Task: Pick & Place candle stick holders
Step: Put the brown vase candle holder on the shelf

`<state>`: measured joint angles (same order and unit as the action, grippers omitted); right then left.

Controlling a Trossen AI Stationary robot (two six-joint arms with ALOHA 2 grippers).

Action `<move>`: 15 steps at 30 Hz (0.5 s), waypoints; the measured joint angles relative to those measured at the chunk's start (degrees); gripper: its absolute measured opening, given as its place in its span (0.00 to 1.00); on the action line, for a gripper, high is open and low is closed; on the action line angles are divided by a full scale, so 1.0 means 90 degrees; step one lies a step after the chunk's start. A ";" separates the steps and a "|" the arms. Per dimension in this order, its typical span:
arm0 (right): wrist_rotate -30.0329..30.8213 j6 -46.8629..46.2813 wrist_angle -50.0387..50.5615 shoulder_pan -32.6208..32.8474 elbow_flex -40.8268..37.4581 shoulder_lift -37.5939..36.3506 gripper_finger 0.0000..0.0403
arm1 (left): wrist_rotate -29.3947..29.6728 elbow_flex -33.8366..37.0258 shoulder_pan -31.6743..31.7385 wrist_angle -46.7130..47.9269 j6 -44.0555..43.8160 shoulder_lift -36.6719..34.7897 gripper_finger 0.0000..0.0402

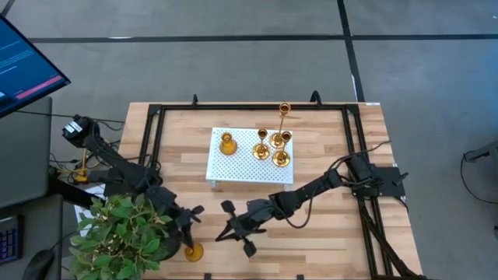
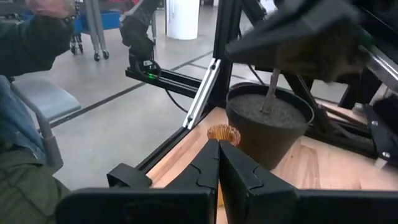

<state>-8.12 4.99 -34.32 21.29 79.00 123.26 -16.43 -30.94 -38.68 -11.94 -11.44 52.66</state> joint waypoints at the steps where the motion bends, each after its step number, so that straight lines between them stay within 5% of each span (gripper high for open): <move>1: 0.0002 -0.0037 0.0000 -0.0001 0.0000 0.0000 0.00 | 0.0000 0.0001 -0.0092 -0.0003 0.0002 0.0000 0.02; 9: 0.0048 -0.0049 0.0077 0.0045 0.0000 -0.0014 0.00 | 0.0997 0.0463 -0.0542 -0.0301 0.0000 0.0000 0.02; 15: 0.0799 0.0194 0.0067 0.0311 0.0000 -0.0044 0.00 | 0.1134 0.0578 -0.0541 -0.0736 0.0257 0.0002 0.02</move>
<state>-0.93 6.73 -33.71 24.08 79.00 122.87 -6.22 -25.74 -43.56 -18.56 -9.12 52.69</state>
